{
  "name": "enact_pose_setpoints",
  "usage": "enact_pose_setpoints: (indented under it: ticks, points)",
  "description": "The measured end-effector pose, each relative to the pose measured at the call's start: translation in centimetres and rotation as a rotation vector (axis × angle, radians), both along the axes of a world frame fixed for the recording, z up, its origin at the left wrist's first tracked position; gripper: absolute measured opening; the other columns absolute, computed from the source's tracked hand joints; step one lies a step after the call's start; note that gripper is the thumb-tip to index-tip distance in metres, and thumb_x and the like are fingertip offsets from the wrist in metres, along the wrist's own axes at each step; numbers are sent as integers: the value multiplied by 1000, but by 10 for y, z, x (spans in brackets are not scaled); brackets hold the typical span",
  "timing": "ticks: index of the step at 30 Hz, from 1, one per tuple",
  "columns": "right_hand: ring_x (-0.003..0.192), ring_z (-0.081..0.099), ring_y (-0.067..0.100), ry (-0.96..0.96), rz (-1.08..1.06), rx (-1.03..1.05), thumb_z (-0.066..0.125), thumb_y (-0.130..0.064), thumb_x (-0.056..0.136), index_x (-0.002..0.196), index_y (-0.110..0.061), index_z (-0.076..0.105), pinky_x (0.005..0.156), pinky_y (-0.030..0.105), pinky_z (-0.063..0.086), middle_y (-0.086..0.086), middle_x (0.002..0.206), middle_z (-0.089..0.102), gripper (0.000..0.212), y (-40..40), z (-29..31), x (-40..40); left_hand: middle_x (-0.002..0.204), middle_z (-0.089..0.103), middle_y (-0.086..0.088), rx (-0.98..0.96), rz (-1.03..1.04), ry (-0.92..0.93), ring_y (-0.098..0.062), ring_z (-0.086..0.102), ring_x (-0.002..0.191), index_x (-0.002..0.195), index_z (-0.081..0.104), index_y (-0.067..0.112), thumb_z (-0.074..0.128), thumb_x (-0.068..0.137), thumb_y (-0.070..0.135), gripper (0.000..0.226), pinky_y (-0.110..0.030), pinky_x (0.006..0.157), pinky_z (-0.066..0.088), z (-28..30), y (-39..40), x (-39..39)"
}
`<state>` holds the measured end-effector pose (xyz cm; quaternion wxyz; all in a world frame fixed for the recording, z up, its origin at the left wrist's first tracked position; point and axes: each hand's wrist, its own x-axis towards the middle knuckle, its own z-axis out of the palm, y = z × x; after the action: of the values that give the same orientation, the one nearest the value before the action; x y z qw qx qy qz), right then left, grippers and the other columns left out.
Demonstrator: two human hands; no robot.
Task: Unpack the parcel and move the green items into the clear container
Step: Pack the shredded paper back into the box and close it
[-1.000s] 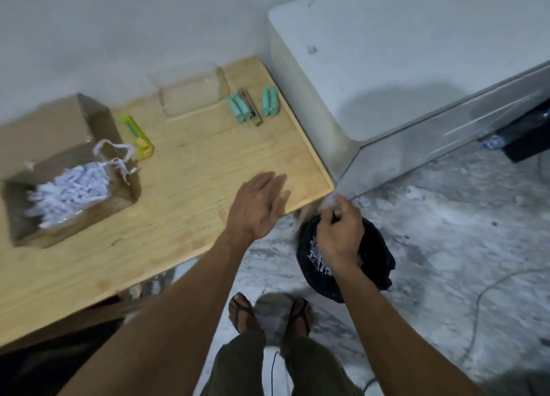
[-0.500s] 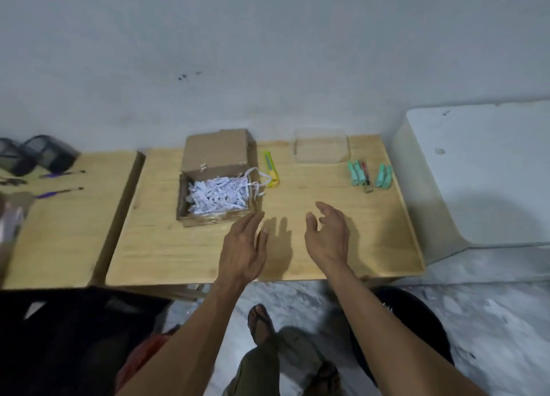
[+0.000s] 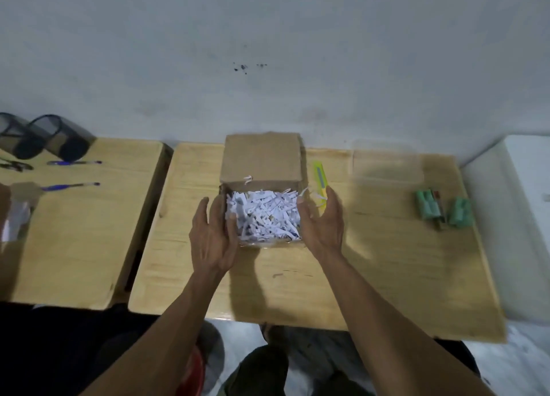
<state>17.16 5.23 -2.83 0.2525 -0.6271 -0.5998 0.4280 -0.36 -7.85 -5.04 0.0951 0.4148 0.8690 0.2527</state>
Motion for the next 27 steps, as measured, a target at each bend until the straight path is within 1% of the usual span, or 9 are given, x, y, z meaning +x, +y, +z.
enact_pose_setpoints:
  ticks: [5, 7, 11, 15, 17, 19, 21, 24, 27]
  points:
    - [134, 43, 23, -1, 4, -68, 57, -53, 89, 147, -18, 35, 109, 37, 38, 6, 147, 45, 72, 13, -19, -28, 151, 42, -25, 102, 38, -223, -37, 38, 141, 151, 35, -1, 43, 108, 31, 54, -42, 116, 32, -5, 25, -22]
    - [123, 54, 22, 25, -8, -82, 56, -53, 89, 139, -19, 45, 102, 34, 45, 5, 135, 57, 62, 15, -23, -36, 152, 43, -23, 100, 57, -294, -35, 38, 142, 152, 34, 0, 42, 108, 30, 54, -40, 116, 30, -7, 35, -27]
    - [88, 60, 14, -2, -37, 115, 59, -22, 94, 113, -12, 65, 79, 23, 44, 5, 103, 69, 22, 14, -21, -45, 142, 54, -16, 122, 65, -341, -33, 49, 132, 147, 41, 8, 33, 107, 48, 57, -46, 107, 41, -16, 43, -34]
    - [87, 62, 10, 2, -158, 244, 56, -1, 91, 103, -4, 73, 77, 9, 38, 11, 96, 73, 21, 16, -26, -44, 124, 63, -2, 215, 13, -330, -26, 59, 114, 137, 49, 19, 33, 107, 44, 43, -48, 92, 49, -14, 43, -34]
    - [75, 60, 15, -26, -170, 285, 52, 6, 86, 85, 1, 72, 66, 14, 38, 16, 80, 70, 20, 20, -24, -44, 127, 62, -1, 204, 39, -333, -24, 58, 117, 139, 48, 20, 33, 107, 45, 44, -47, 94, 48, -13, 43, -33]
    - [72, 56, 29, -45, -195, 323, 51, 10, 81, 73, 5, 63, 62, 29, 37, 23, 73, 64, 15, 24, -17, -46, 131, 61, -1, 187, 58, -338, -23, 57, 119, 142, 46, 20, 32, 106, 47, 47, -45, 96, 48, -13, 44, -33]
    - [74, 59, 27, 17, -210, 335, 54, 9, 83, 74, 4, 65, 67, 27, 42, 19, 77, 68, 15, 24, -7, -48, 127, 62, 2, 207, 33, -329, -19, 57, 116, 139, 48, 21, 33, 108, 42, 41, -43, 94, 47, -10, 44, -32]
    - [81, 60, 2, 107, -155, 347, 60, 2, 89, 91, -4, 74, 75, 1, 39, -4, 88, 70, 15, 18, 1, -58, 118, 62, 7, 241, -5, -309, -12, 55, 107, 134, 49, 23, 35, 110, 29, 28, -37, 89, 46, -4, 43, -28]
    - [75, 58, 7, 190, -36, 330, 57, 3, 89, 87, -4, 72, 73, 10, 43, -1, 80, 68, 17, 4, -5, -70, 125, 61, 5, 225, -27, -289, -11, 54, 111, 142, 45, 23, 34, 110, 29, 34, -32, 90, 42, -7, 41, -27]
